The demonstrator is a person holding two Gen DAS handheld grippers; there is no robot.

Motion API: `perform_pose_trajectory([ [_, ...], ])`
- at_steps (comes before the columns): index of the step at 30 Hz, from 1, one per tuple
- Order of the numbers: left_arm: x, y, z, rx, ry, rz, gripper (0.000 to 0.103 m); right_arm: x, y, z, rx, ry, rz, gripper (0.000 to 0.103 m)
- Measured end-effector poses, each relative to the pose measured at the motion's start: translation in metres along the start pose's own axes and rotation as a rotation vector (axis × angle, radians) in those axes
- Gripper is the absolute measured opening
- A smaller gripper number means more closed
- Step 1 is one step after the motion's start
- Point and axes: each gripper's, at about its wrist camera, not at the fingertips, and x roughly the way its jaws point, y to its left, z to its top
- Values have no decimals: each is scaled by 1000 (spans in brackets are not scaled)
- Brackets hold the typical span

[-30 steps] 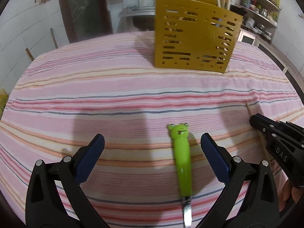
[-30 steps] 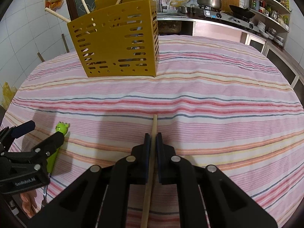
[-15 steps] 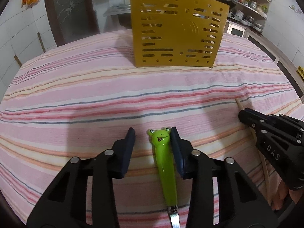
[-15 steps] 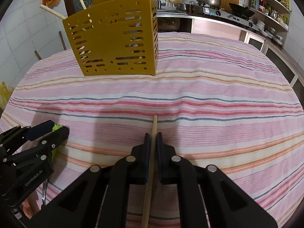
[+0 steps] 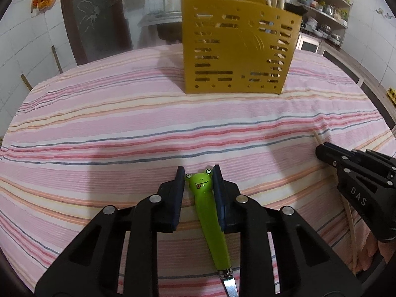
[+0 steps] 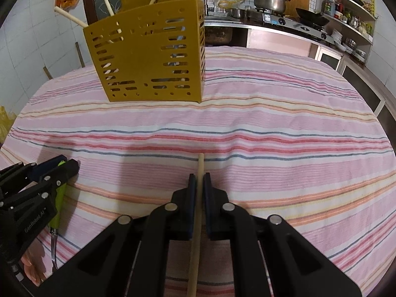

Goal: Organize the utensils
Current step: 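Lift the chopstick with the right tool while the left tool lifts the frog fork upright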

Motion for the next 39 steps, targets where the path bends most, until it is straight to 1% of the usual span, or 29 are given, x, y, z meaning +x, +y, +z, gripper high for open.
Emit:
perform_pose_trajectory([
  [5,-18,5,0,3,-70,-5,22,-14,-3,1,19,-60,29,6],
  [8,-33,5,-3,9,-122,-3,22,-26,-4,3,35,-116,41,6],
  [11,-47,5,-2,16,-175,-2,22,-43,-6,4,48,-195,64,6],
  [14,-63,7,-2,15,-234,4,22,-64,-8,5,58,-298,82,6],
  [17,-78,12,-2,1,-295,21,22,-80,-5,5,63,-373,87,6],
  [19,-88,15,-3,-15,-337,29,22,-91,-4,4,60,-436,83,6],
  [23,-103,20,-2,-28,-391,42,22,-106,-1,1,54,-549,52,6],
  [26,-111,21,-3,-26,-426,54,22,-117,-2,-1,55,-607,42,6],
  [28,-114,20,-4,-16,-435,59,22,-119,0,-1,40,-608,33,6],
  [31,-112,20,-5,-5,-432,61,22,-111,3,2,21,-564,33,6],
  [33,-111,20,-5,2,-426,67,22,-104,5,3,4,-521,28,6],
  [35,-106,21,-2,6,-407,64,22,-88,7,8,-25,-441,20,7],
  [37,-101,23,-1,-2,-389,58,22,-76,5,8,-19,-385,28,8],
  [38,-97,23,1,-3,-379,57,22,-69,4,11,-19,-349,22,14],
  [39,-95,22,2,-2,-371,57,22,-64,3,12,-21,-327,12,25],
])
